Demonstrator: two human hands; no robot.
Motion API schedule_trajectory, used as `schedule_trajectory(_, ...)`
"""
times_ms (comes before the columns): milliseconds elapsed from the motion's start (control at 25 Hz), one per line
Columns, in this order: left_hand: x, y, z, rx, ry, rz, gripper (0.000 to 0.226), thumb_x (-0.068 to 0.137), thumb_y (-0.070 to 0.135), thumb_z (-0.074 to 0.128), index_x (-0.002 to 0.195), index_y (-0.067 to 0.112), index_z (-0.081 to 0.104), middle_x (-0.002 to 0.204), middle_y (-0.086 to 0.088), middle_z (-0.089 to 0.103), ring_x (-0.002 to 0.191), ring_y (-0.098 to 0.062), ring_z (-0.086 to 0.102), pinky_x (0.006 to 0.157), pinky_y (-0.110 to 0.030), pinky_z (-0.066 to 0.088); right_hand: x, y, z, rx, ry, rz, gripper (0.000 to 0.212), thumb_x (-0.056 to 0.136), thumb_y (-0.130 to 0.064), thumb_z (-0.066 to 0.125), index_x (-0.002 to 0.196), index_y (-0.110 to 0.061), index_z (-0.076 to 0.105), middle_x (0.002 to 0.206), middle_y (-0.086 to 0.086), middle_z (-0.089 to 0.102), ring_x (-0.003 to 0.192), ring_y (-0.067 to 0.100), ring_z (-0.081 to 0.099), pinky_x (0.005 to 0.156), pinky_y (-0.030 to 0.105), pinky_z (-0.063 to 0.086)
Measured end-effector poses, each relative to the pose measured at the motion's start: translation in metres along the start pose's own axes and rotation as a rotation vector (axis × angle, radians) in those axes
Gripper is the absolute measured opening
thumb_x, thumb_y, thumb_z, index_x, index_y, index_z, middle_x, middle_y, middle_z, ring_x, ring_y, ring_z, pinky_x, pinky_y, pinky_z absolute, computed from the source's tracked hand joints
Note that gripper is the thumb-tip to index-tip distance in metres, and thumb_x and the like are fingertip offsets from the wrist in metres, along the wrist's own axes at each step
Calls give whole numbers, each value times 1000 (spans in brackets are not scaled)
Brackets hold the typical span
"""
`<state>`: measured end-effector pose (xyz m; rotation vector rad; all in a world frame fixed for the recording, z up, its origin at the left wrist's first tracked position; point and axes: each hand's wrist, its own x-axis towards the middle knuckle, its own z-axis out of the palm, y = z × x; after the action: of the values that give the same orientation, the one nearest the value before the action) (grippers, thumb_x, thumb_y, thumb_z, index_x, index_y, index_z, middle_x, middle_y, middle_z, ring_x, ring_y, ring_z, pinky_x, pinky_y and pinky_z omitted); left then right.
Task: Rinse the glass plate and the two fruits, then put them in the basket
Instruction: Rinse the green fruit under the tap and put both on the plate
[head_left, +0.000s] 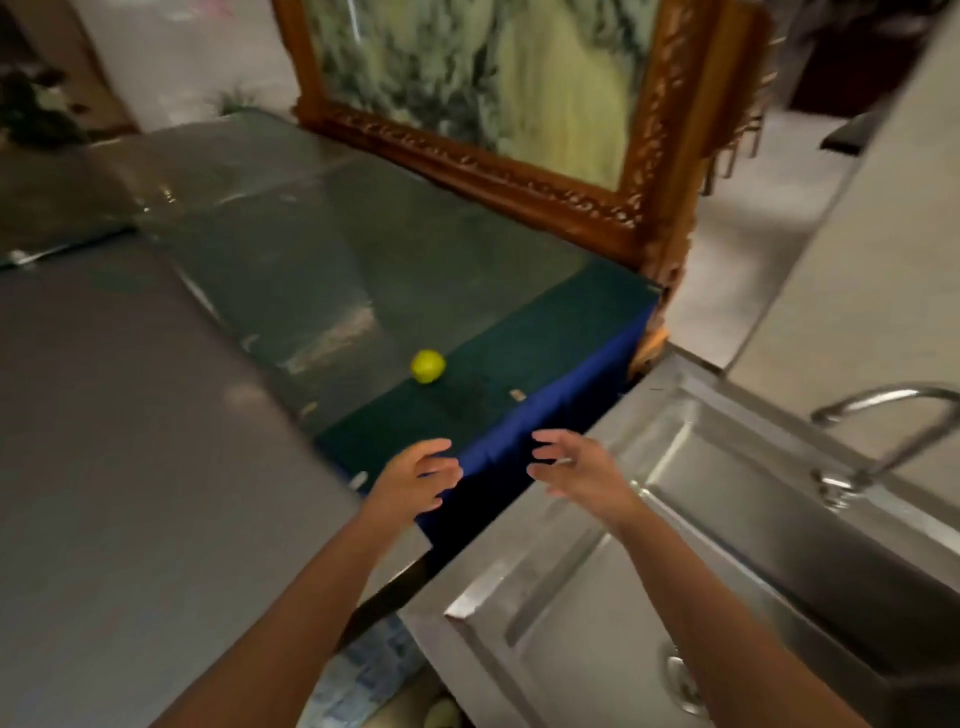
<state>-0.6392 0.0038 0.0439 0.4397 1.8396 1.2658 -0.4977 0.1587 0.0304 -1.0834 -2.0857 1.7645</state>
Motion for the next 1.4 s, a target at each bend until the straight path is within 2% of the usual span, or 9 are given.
schedule_trajectory(80, 29, -4, -44, -20, 30, -34, 44, 90, -6, 45, 132, 0, 40, 112, -16, 52, 80, -17, 55, 54, -18, 47, 47, -11, 38, 12, -36, 32, 44, 81, -4, 66, 124, -7, 54, 104, 9, 57, 87, 19, 54, 59, 22, 46)
schedule_trajectory(240, 98, -4, -99, 1, 78, -73, 43, 89, 6, 53, 132, 7, 43, 123, -14, 54, 103, -25, 53, 83, -35, 44, 127, -19, 90, 46, -27, 103, 45, 80, -9, 68, 123, -7, 55, 103, 7, 56, 84, 23, 55, 61, 28, 48)
schedule_trajectory(360, 158, 2, -122, 15, 88, -116, 43, 87, 14, 60, 128, 12, 48, 129, -14, 56, 105, -25, 57, 92, -41, 46, 182, -27, 112, 60, -1, 162, 47, 80, -20, 70, 124, -14, 53, 108, 4, 55, 97, 24, 59, 77, 37, 54)
schedule_trajectory(600, 256, 18, -131, 22, 86, -155, 49, 83, 26, 64, 129, 19, 48, 132, -7, 53, 115, -23, 53, 87, -34, 45, 269, -29, 130, 116, 154, 230, 53, 84, -26, 64, 132, -16, 46, 125, 10, 53, 109, 24, 57, 97, 45, 49)
schedule_trajectory(720, 288, 19, -124, -1, 57, -192, 54, 84, 28, 64, 133, 17, 44, 135, -8, 50, 118, -23, 52, 89, -36, 45, 296, -25, 140, 175, 152, 316, 50, 84, -25, 61, 131, -13, 48, 109, 7, 61, 92, 20, 61, 92, 41, 53)
schedule_trajectory(840, 305, 13, -114, 41, 25, -211, 49, 84, 28, 62, 130, 14, 49, 130, -8, 55, 115, -22, 55, 90, -35, 47, 309, -19, 147, 183, 206, 349, 48, 79, -22, 64, 124, -8, 55, 95, 4, 63, 74, 15, 62, 90, 43, 54)
schedule_trajectory(1080, 302, 6, -94, 49, 52, -79, 14, 80, 18, 68, 93, 17, 64, 95, -2, 66, 92, -16, 61, 78, -28, 52, 295, -6, 143, 211, 301, 301, 38, 74, -22, 71, 109, -8, 66, 80, -6, 64, 68, 8, 63, 86, 42, 56)
schedule_trajectory(1240, 275, 9, -57, 42, -27, -28, 37, 82, 20, 66, 118, 18, 55, 101, -4, 63, 93, -16, 61, 68, -20, 52, 252, 3, 106, 172, 379, 232, 35, 74, -28, 73, 104, -13, 69, 96, 0, 70, 92, 17, 66, 87, 38, 55)
schedule_trajectory(1400, 235, 21, 19, -18, -154, -30, 40, 88, 15, 58, 127, 17, 51, 99, -6, 61, 84, -15, 61, 64, -19, 53, 188, 17, 38, 219, 485, 159, 21, 78, -12, 69, 98, -13, 71, 91, 4, 70, 88, 18, 66, 83, 30, 52)
